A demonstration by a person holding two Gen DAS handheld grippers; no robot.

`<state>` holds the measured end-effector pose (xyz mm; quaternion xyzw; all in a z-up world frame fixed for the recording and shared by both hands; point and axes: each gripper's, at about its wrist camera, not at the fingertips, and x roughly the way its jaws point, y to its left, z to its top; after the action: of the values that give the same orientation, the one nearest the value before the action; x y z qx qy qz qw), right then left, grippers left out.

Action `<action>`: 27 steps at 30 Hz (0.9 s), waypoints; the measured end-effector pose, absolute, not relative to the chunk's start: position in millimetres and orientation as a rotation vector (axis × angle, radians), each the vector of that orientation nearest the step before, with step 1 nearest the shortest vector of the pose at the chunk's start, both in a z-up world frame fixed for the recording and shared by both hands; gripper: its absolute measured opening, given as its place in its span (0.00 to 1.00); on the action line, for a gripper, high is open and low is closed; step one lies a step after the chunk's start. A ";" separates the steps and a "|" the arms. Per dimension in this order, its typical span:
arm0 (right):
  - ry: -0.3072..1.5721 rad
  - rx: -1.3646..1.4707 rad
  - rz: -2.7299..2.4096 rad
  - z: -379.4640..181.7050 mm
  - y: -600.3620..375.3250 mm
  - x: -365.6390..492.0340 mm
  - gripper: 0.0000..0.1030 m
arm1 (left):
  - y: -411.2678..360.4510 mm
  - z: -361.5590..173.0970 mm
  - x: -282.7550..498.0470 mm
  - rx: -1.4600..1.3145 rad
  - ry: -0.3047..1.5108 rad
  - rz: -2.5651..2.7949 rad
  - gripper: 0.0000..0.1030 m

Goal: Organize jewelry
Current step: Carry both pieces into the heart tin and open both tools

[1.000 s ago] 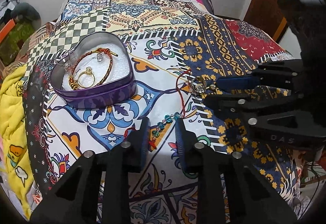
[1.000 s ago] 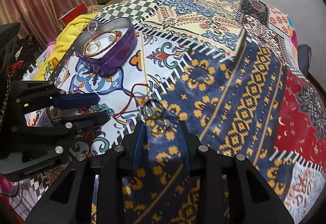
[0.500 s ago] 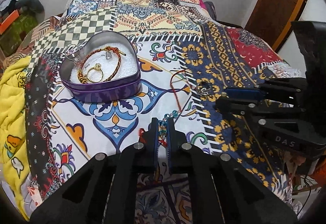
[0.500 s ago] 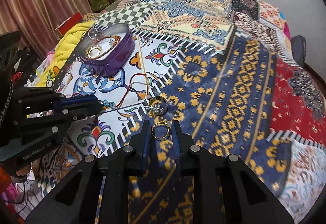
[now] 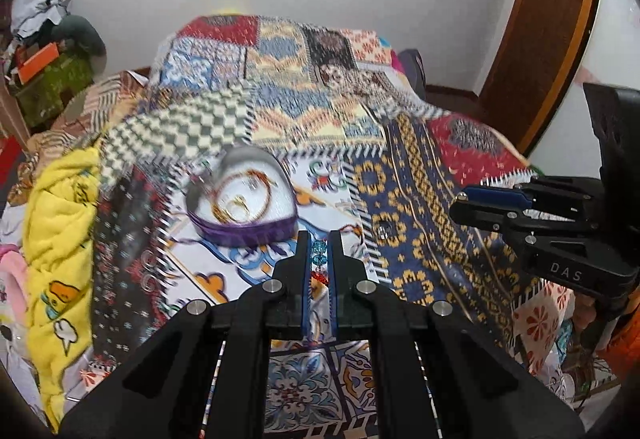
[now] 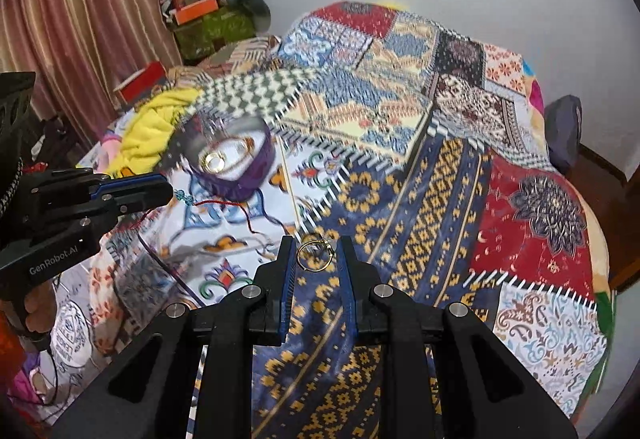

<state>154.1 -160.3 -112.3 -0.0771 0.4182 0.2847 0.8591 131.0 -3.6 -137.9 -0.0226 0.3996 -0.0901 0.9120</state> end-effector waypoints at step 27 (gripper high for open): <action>0.783 -0.195 0.730 -90.4 -87.6 188.2 0.18 | 52.1 -101.1 182.4 -0.111 0.706 -0.087 0.05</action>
<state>188.2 -87.6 -90.4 -0.0928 0.3722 0.3472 0.8557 182.4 52.1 -101.1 -0.0542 0.3456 -0.0425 0.9359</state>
